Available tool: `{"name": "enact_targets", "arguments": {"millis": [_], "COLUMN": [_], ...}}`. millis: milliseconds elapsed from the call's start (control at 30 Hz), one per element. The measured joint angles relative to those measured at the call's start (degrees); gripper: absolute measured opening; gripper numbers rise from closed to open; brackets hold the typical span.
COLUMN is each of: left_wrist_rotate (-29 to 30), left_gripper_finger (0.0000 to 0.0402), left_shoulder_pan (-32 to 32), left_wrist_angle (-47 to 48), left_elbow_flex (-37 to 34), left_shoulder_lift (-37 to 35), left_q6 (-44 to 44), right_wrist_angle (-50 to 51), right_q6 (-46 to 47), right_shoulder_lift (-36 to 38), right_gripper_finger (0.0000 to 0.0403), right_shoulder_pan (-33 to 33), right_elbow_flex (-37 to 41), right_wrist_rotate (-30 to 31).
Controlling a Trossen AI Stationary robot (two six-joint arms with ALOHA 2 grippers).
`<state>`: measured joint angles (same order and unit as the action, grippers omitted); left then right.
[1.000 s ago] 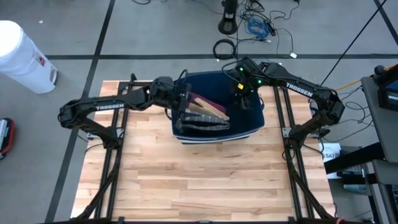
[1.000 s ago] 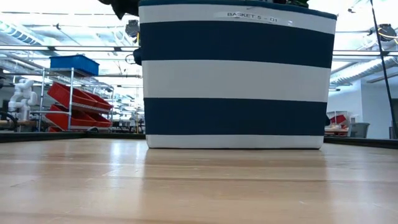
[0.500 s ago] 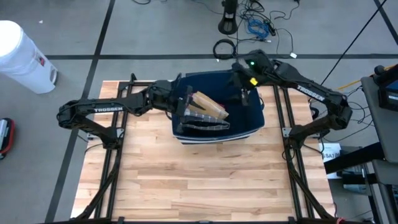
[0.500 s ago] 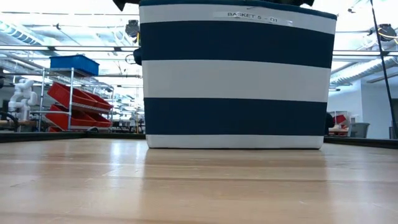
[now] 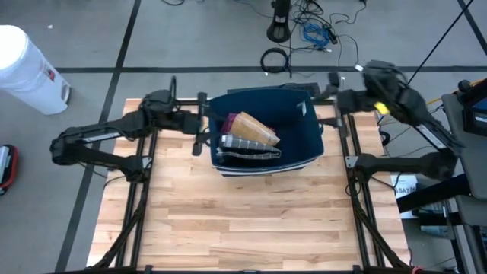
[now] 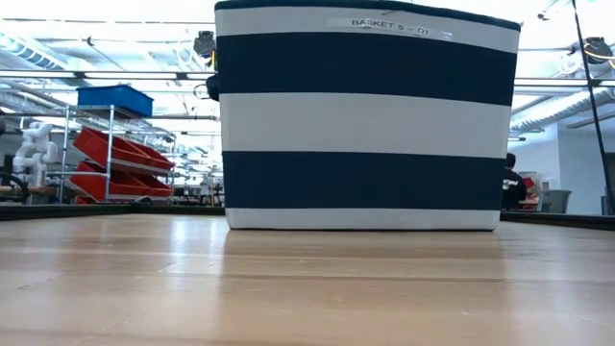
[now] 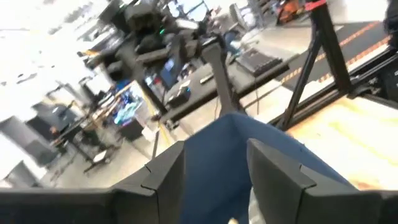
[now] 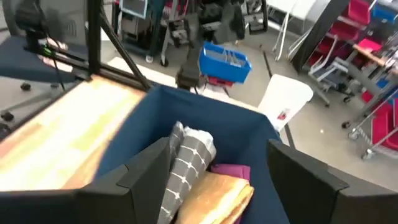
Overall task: Fold towel
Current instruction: Return to Home Position
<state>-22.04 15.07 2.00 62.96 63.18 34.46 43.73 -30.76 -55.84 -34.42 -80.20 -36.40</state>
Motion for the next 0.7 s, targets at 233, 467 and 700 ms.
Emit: {"name": "enact_targets", "arguments": {"millis": [233,467,700], "left_wrist_rotate": [7.7,10.1,12.6], "left_gripper_finger": [0.0177,0.0177,0.0176], "left_shoulder_pan": [0.0,-1.4,-1.3], "left_wrist_angle": [14.1,25.6,28.5], "left_elbow_flex": [0.0,0.0,-0.1], "left_shoulder_lift": [-9.0,-15.2,-20.5], "left_q6": [-2.0,-5.7,-9.2], "right_wrist_angle": [5.8,8.1,3.3], "right_q6": [3.7,7.5,11.6], "right_shoulder_lift": [8.9,18.3,29.1], "right_gripper_finger": [0.0249,0.0249,0.0249], "right_shoulder_pan": [1.2,1.2,1.2], "right_elbow_flex": [0.0,5.0,15.9], "right_wrist_rotate": [0.1,-0.2,-0.5]}}
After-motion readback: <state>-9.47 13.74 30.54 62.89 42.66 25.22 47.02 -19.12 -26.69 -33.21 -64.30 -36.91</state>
